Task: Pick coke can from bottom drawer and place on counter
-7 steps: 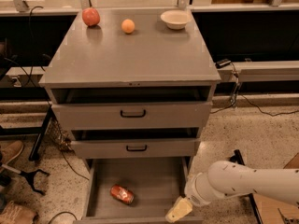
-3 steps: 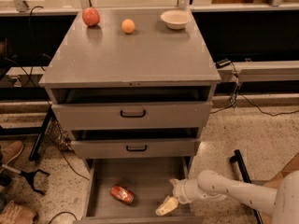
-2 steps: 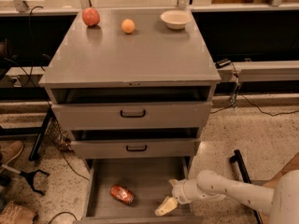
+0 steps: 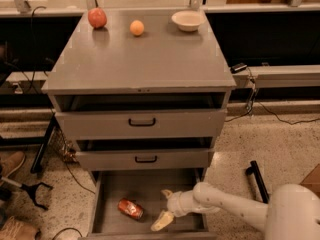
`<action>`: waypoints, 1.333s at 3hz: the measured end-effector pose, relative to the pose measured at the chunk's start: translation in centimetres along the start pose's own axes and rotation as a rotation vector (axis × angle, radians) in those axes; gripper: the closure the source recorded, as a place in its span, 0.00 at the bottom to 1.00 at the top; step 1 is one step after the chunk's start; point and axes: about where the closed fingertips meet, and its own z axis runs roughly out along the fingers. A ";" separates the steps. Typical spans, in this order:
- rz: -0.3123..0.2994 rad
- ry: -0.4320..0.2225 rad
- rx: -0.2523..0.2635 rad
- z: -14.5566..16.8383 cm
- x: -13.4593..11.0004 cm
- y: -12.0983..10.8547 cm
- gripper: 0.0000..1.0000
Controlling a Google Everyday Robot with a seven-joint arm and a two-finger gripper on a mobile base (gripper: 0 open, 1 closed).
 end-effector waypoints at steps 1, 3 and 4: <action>-0.060 -0.023 -0.021 4.3 -1.1 -0.1 0.00; -0.113 -0.074 -0.034 10.9 -3.4 -1.2 0.00; -0.134 -0.088 -0.014 13.3 -3.9 -2.1 0.00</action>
Offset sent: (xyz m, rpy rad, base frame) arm 0.0379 0.1184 -0.0509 0.0724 -0.1152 0.1069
